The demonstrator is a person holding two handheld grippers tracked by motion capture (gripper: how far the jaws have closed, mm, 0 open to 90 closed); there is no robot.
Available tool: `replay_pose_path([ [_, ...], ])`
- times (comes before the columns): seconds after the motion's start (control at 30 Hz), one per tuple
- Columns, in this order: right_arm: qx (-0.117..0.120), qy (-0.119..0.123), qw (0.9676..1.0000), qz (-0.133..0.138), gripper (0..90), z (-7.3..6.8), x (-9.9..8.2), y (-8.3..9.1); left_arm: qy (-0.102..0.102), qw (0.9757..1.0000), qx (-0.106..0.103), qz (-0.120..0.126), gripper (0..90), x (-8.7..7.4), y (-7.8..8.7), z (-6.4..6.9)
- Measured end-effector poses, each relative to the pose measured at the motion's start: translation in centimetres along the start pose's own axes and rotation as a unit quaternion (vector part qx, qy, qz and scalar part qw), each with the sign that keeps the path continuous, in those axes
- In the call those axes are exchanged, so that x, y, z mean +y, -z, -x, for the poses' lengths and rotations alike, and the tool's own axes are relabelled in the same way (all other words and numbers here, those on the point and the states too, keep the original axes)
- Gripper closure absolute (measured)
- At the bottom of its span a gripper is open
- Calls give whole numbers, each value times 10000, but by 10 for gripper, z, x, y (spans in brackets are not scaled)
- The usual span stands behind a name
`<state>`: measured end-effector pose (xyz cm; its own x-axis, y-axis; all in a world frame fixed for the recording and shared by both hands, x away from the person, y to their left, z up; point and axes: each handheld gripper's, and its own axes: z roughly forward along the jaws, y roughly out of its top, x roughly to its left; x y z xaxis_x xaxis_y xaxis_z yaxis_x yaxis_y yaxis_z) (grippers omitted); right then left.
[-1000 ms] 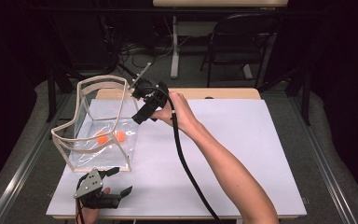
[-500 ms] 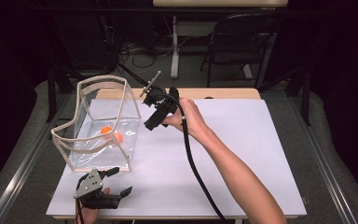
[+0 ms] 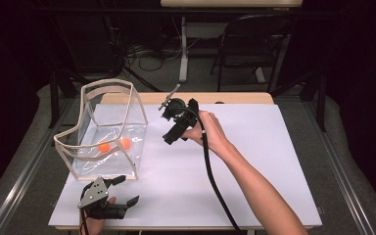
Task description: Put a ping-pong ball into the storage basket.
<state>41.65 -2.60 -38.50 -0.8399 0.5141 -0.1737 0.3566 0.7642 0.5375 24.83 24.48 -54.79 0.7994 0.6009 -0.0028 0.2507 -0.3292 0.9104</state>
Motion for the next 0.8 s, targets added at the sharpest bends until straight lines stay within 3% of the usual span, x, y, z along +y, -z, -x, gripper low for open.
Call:
replay_pose_path([
  [0.57,42,-115,9999,-71,0,-3,-38,-6,-7,10000,7,-10,160,0,0,0],
  [0.8,39,-59,9999,-95,0,-8,-52,-8,-12,10000,-9,8,160,0,-1,0],
])
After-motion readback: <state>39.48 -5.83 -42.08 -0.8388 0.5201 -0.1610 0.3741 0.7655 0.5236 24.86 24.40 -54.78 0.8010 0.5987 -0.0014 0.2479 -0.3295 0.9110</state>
